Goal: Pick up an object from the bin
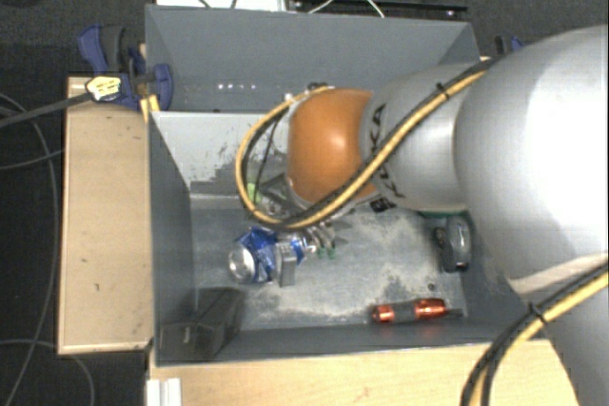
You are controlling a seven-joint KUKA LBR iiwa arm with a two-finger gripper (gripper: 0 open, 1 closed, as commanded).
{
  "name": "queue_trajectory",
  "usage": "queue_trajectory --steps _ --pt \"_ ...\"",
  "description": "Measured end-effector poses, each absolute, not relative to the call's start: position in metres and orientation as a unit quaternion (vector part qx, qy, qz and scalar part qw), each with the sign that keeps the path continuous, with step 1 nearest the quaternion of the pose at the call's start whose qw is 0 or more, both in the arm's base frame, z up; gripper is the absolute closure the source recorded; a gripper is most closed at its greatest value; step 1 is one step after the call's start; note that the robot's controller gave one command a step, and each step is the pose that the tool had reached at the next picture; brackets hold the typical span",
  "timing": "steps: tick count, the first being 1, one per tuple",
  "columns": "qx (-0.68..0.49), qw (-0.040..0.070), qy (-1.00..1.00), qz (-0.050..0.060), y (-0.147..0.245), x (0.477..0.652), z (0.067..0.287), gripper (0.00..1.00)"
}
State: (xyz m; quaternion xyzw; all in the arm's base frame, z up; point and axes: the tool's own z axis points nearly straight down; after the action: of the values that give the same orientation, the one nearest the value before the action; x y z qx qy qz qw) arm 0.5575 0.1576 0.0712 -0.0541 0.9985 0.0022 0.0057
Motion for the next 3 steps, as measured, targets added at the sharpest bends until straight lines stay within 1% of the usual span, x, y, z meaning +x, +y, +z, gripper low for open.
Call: queue_trajectory --steps 1,3 --pt "-0.005 0.003 1.000 0.005 0.1510 0.5547 0.0736 1.00" --pt "0.001 0.003 1.000 0.005 0.1497 0.5542 0.0735 1.00"
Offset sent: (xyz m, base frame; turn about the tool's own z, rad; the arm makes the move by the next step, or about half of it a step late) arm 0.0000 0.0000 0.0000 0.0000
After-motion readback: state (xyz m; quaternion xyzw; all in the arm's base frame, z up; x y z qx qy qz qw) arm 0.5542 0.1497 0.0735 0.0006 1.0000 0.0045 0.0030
